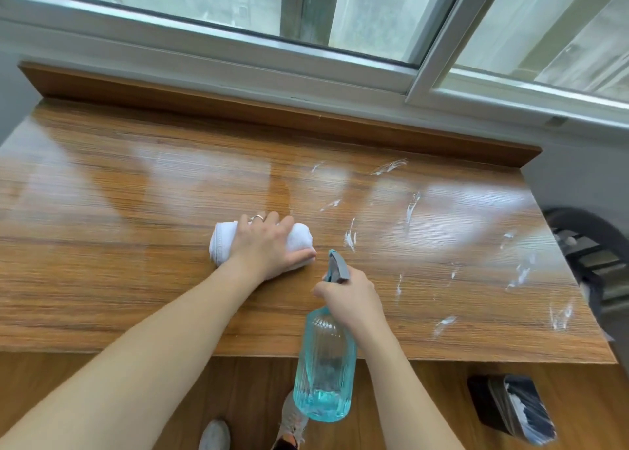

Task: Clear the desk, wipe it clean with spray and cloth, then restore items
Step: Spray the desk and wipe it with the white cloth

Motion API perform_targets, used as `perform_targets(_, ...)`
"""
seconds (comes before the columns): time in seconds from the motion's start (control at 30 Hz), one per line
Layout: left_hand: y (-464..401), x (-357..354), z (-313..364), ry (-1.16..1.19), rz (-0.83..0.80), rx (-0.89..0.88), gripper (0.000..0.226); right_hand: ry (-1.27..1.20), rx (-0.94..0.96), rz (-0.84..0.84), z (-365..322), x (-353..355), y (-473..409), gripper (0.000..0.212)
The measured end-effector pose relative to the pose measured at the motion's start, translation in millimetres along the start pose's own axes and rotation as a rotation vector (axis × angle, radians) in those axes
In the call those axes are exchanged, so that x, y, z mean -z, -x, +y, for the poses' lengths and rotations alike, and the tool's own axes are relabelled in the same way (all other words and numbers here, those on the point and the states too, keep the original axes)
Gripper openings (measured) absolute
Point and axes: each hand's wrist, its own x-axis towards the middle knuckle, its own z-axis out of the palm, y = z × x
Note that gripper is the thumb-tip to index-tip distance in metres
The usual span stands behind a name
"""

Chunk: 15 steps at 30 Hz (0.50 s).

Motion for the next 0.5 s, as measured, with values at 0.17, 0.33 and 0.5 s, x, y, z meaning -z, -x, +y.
perform_targets(0.17, -18.4, 2.4, 8.7, -0.04, -0.046, 0.078, 0.089, 0.006, -0.003, -0.011, 2.2, 15.3, -5.0, 0.01)
perform_targets(0.33, 14.3, -3.6, 18.3, 0.018, 0.008, 0.006, 0.079, 0.034, 0.002, -0.037, -3.5, 35.2, -19.3, 0.014)
perform_targets(0.5, 42.0, -0.7, 33.0, 0.02, 0.065, -0.008, 0.073, 0.067, 0.031, -0.031, -15.2, 55.4, -38.9, 0.016)
